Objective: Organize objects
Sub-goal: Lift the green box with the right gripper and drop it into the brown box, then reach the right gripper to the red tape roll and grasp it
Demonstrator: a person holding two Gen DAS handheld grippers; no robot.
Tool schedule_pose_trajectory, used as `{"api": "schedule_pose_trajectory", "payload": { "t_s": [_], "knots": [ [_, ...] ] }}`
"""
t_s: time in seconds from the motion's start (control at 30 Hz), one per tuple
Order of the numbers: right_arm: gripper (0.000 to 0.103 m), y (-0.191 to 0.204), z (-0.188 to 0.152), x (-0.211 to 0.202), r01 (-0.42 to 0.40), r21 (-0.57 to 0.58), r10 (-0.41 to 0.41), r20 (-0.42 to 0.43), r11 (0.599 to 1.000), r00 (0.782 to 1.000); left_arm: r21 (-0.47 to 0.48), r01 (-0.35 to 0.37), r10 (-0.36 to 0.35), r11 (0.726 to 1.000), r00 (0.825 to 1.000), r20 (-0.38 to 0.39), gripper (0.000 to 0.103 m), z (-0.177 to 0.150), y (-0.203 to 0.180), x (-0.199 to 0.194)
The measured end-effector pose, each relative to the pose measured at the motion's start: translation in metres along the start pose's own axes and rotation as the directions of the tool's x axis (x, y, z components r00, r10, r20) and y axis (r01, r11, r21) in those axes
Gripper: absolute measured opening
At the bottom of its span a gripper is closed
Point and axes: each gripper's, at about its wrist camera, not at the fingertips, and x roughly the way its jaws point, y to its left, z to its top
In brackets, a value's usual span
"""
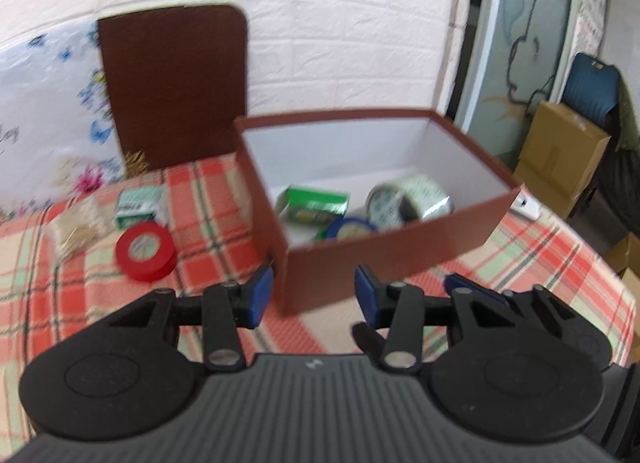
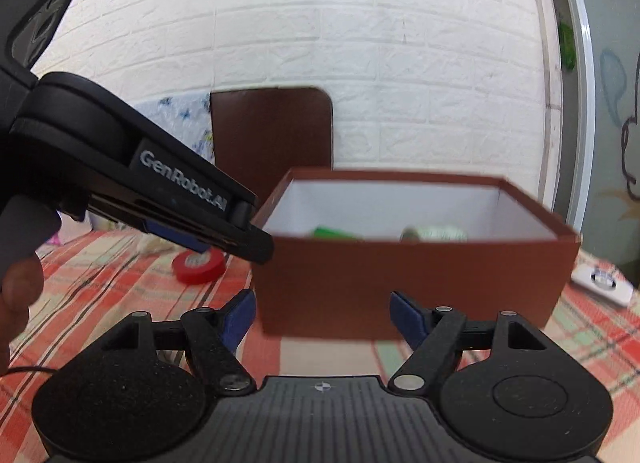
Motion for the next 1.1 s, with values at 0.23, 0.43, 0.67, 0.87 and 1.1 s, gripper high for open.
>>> {"api": "schedule_pose_trajectory", "payload": {
  "t_s": [0.23, 0.43, 0.67, 0.87, 1.1],
  "knots": [
    [0.075, 0.008, -0.024, 0.002, -0.067, 0.04, 0.072, -0.146, 0.997, 0.987, -0.042, -0.107, 0.102, 0.993, 0.99, -0.1, 0.048, -0.034, 0.023, 0.003],
    [0.075, 0.027, -0.034, 0.003, -0.117, -0.002, 0.115, -0.197, 0.993, 0.974, -0.061, -0.196, 0.186, 0.979, 0.972, -0.147, 0.048, -0.057, 0.049, 0.006],
    [0.074, 0.056, -0.035, 0.013, -0.201, -0.078, 0.178, -0.234, 0.977, 0.956, -0.143, -0.291, 0.27, 0.946, 0.952, -0.146, 0.049, -0.077, 0.109, 0.002],
    [0.072, 0.092, -0.015, 0.042, -0.257, -0.167, 0.219, -0.216, 0.952, 0.951, -0.273, -0.504, 0.483, 0.819, 0.864, -0.144, 0.058, -0.107, 0.204, -0.001],
    [0.07, 0.146, 0.026, 0.141, -0.206, -0.164, 0.173, -0.195, 0.965, 0.965, -0.338, -0.474, 0.505, 0.813, 0.863, 0.004, 0.069, -0.129, 0.222, -0.011]
  ]
}}
